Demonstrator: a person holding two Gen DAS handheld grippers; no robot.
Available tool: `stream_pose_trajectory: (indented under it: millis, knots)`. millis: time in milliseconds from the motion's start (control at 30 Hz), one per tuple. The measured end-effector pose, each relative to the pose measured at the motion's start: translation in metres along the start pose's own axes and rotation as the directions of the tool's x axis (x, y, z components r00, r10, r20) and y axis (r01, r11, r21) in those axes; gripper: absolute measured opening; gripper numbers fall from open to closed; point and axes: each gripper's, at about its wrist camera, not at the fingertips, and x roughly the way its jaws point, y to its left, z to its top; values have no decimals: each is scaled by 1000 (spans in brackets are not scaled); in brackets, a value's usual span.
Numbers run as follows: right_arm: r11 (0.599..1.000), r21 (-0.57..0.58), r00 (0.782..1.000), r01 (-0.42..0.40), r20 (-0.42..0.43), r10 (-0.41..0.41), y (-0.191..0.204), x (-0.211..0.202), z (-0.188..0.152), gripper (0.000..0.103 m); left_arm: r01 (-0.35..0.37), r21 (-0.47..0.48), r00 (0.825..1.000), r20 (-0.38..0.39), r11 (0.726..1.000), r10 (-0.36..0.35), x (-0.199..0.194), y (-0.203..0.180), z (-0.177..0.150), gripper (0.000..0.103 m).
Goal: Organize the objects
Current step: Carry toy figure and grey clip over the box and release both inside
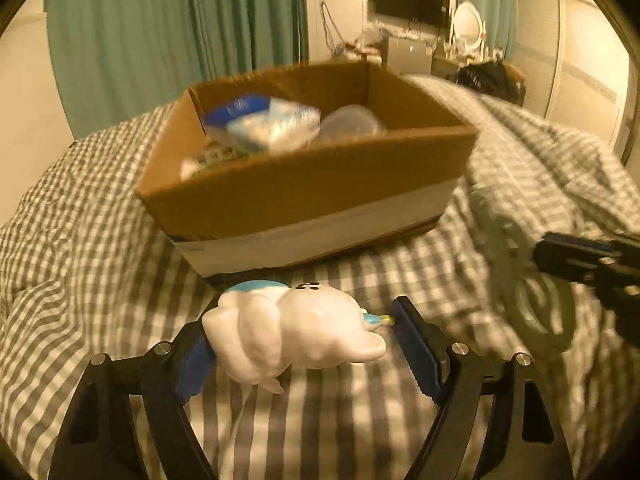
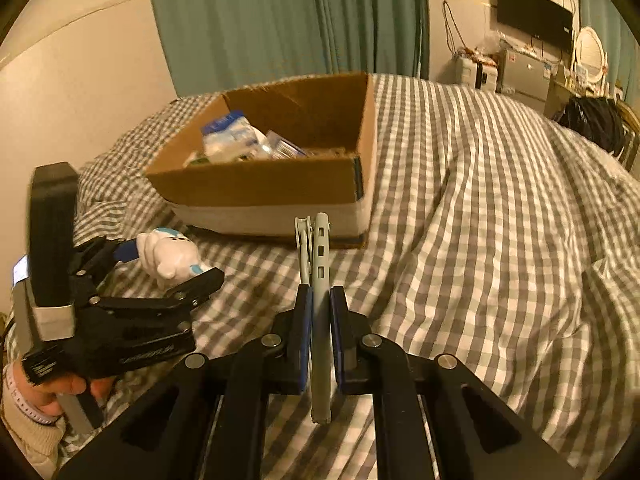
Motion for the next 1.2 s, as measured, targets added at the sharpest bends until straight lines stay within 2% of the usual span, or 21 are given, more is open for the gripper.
stream_pose_trajectory:
  millis: [200,367,567,700,833,967,1200]
  knots:
    - [1000,-24,999,2,49,-1,16,-31,0,9,20,6,997,73,1000,-21,-51,-1,4,83]
    - [999,-39,995,13,104,-9,26,-63,5,9,3,7,991,133,1000,-4,-88,-1,13,83]
    - [998,-57,984,24,177,-13,36,-99,16,9,14,-34,992,125,999,-9,-113,2,22,83]
    - [997,-75,977,27,214,-10,41,-114,24,9,-18,-34,989,149,999,23,-128,0,30,83]
    - [994,-104,969,21,246,5,44,-124,39,9,-62,-34,983,169,997,67,-136,-2,44,83]
    - [992,-126,962,27,274,9,43,-126,57,9,-78,-26,980,183,997,81,-132,-3,60,83]
    - [985,-169,953,25,301,27,41,-110,99,9,-103,-42,970,216,994,110,-117,6,99,83]
